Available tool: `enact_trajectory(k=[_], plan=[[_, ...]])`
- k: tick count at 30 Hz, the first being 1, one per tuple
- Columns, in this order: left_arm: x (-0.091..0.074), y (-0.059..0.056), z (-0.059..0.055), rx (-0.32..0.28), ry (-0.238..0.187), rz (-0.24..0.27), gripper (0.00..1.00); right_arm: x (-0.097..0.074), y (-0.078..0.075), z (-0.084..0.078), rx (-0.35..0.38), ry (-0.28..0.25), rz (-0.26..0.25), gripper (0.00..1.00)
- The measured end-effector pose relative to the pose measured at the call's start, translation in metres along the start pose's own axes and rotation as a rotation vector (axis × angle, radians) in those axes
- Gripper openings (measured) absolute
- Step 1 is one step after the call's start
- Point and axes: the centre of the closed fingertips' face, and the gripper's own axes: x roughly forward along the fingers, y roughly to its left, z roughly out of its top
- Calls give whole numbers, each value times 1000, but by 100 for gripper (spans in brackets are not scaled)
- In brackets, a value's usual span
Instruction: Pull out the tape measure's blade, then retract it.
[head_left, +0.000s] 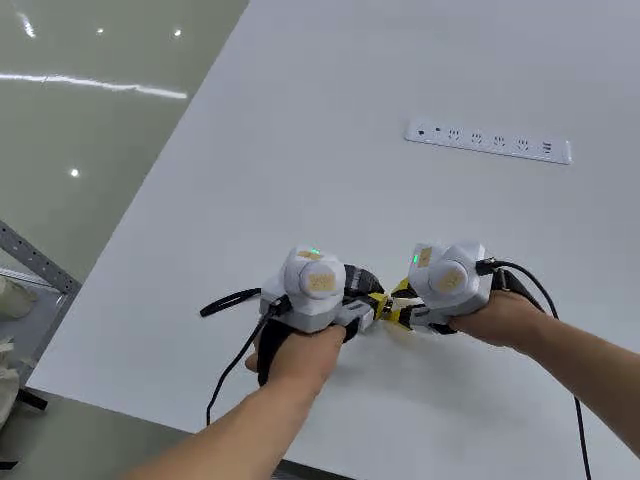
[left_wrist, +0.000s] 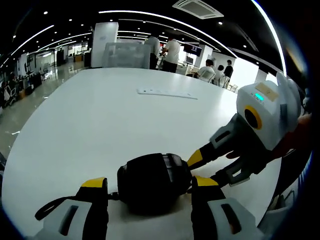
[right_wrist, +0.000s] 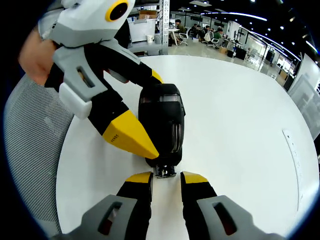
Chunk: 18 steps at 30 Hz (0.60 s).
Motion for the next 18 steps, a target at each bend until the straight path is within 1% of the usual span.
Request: enact_trajectory(k=[5, 6, 9, 13, 16, 18], plan=[[-8, 3, -3, 11, -3, -12, 64, -4, 3, -1, 42, -14, -13, 21], [-9, 1, -5, 12, 2, -30, 64, -5, 3, -1, 49, -17, -19, 21], [-11, -2, -7, 23, 5, -55, 66, -8, 4, -2, 67, -21, -32, 23], [-16, -4, -6, 34, -2, -70, 68, -14, 4, -2, 93, -28, -51, 27], [-19, -5, -4, 46, -4, -81, 70, -19, 4, -1, 124, -42, -72, 28], [-20, -5, -4, 54, -1, -87, 71, -23, 5, -1, 133, -46, -80, 29]])
